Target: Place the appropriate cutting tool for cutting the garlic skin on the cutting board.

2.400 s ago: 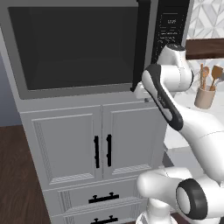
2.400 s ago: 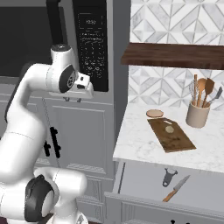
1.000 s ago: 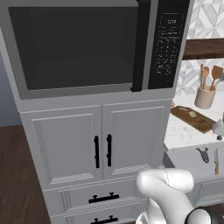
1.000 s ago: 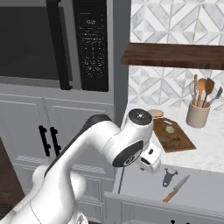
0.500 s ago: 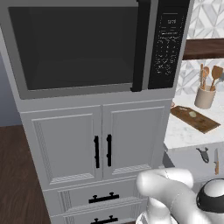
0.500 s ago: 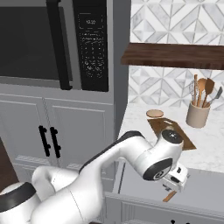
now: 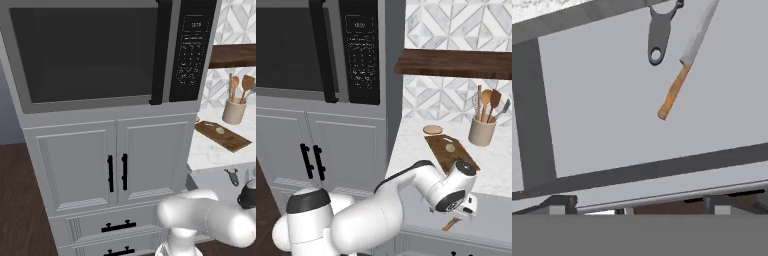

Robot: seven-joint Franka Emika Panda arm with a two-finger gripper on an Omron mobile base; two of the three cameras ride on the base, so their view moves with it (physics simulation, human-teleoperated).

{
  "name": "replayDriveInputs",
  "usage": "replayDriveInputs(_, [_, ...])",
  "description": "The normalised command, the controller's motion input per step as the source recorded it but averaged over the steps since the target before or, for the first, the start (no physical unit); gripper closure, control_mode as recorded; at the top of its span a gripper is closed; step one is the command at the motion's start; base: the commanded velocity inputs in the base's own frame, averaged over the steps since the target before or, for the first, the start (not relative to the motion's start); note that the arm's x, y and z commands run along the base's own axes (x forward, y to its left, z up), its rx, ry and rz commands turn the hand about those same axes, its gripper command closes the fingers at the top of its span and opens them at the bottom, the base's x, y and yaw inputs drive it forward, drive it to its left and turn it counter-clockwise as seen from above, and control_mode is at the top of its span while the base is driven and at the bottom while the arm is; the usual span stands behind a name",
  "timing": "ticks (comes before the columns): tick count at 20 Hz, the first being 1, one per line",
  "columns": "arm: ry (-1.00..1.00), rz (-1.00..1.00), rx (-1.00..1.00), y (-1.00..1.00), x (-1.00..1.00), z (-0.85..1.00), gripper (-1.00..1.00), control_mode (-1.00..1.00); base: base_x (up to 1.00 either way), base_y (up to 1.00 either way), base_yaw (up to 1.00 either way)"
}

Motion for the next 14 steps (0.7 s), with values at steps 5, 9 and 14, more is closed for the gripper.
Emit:
replayDriveInputs(5, [0.08,0.20,0.02,-0.11,0.33,-0.63,-1.00,-1.00,0.00,0.00,0.00])
replayDriveInputs(9, [0.06,0.14,0.02,-0.01,0.37,-0.51,-1.00,-1.00,0.00,0.00,0.00])
replayDriveInputs(14, [0.02,0.12,0.03,-0.04,0.22,-0.53,-1.00,-1.00,0.00,0.00,0.00])
